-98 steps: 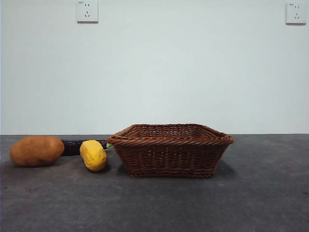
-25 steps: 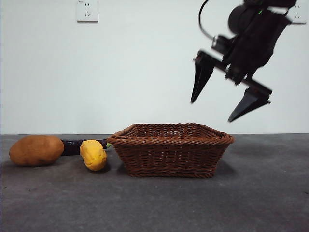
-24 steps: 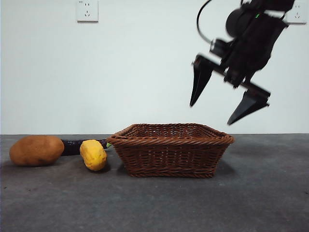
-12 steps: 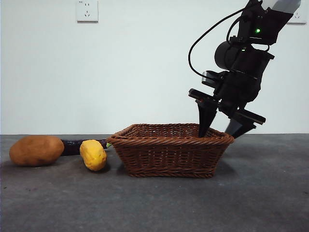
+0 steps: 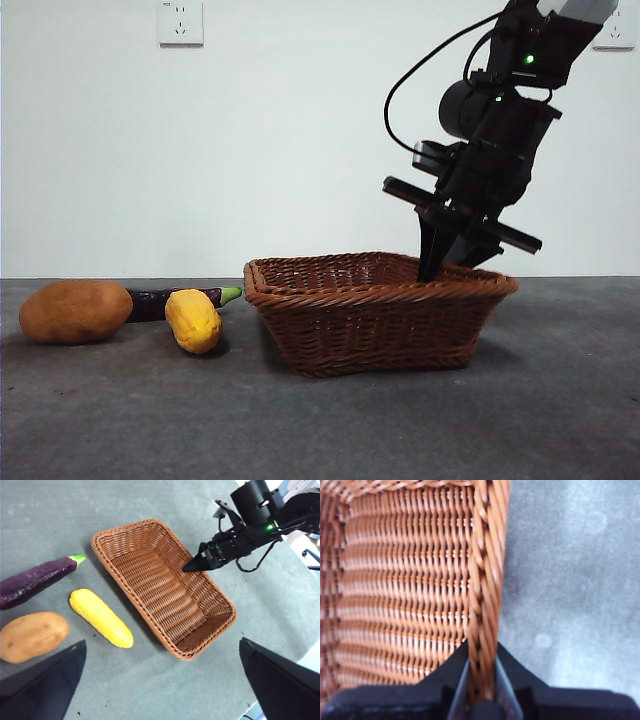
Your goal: Help me put the vegetables on the table into the basket
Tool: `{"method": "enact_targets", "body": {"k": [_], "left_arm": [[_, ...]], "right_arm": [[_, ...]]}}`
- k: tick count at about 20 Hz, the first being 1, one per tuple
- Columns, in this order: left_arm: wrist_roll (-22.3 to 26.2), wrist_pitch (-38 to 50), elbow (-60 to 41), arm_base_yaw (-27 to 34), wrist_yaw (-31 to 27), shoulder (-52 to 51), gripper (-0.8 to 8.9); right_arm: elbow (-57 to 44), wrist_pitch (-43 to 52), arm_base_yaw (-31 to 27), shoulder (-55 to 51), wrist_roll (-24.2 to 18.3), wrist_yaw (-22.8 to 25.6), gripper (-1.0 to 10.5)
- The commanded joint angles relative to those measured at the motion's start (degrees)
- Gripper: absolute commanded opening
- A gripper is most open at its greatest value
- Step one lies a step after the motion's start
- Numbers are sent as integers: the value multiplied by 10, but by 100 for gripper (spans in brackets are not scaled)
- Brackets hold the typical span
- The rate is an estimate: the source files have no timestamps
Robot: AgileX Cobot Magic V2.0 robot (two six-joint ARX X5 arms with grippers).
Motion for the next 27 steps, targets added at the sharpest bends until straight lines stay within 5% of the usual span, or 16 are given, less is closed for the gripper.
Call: {"method": "enact_targets", "body": {"k": [1,6,12,19,27], "left_arm": [[-4,0,2,-2,2,3,628],[-32,6,2,-14,-2,52,625],[-130,104,2,-129,-150,176,625],[-247,207,3,-205,-210,339,623],[-284,225,3,-223,-296,417,622]], "right_arm": [[-1,3,-2,-69,-12,5,-12],[-1,-23,-11,-243,-34,18,-12],[-1,-87,-30,-386,-71,27,-12],[-1,-127,-30,-435,-90,36,-12],[-1,-143,-30,-436,-111,34,-12]]}}
